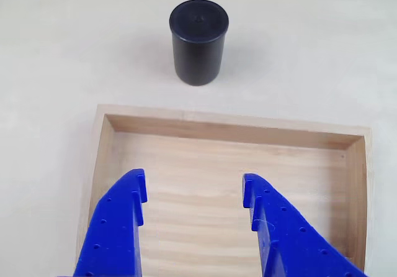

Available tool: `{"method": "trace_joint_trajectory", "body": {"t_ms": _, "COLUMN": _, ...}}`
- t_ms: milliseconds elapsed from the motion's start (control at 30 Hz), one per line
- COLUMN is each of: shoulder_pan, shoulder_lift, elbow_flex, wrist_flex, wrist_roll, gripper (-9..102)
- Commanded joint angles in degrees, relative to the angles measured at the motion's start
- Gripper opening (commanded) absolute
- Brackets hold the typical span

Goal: Place the black cylinder in the wooden box then return to rest.

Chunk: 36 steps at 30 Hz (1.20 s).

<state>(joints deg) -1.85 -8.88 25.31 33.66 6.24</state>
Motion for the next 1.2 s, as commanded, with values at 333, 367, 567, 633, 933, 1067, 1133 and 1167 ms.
{"method": "trace_joint_trajectory", "body": {"t_ms": 333, "shoulder_pan": 2.29, "shoulder_lift": 18.72, "elbow_flex": -23.64, "wrist_flex": -6.94, "wrist_roll": 0.0, "gripper": 26}}
{"method": "trace_joint_trajectory", "body": {"t_ms": 367, "shoulder_pan": 2.29, "shoulder_lift": 19.78, "elbow_flex": -24.61, "wrist_flex": -7.03, "wrist_roll": 0.0, "gripper": 26}}
{"method": "trace_joint_trajectory", "body": {"t_ms": 567, "shoulder_pan": 1.41, "shoulder_lift": 24.43, "elbow_flex": -29.27, "wrist_flex": -8.0, "wrist_roll": -0.26, "gripper": 28}}
{"method": "trace_joint_trajectory", "body": {"t_ms": 633, "shoulder_pan": 1.14, "shoulder_lift": 25.93, "elbow_flex": -31.03, "wrist_flex": -8.09, "wrist_roll": -0.35, "gripper": 28}}
{"method": "trace_joint_trajectory", "body": {"t_ms": 933, "shoulder_pan": 0.97, "shoulder_lift": 30.15, "elbow_flex": -34.8, "wrist_flex": -8.53, "wrist_roll": -0.35, "gripper": 30}}
{"method": "trace_joint_trajectory", "body": {"t_ms": 1067, "shoulder_pan": 0.88, "shoulder_lift": 31.55, "elbow_flex": -35.16, "wrist_flex": -9.4, "wrist_roll": -0.35, "gripper": 30}}
{"method": "trace_joint_trajectory", "body": {"t_ms": 1133, "shoulder_pan": 0.79, "shoulder_lift": 32.34, "elbow_flex": -35.51, "wrist_flex": -9.93, "wrist_roll": -0.53, "gripper": 30}}
{"method": "trace_joint_trajectory", "body": {"t_ms": 1167, "shoulder_pan": 0.79, "shoulder_lift": 32.78, "elbow_flex": -35.77, "wrist_flex": -10.2, "wrist_roll": -0.53, "gripper": 30}}
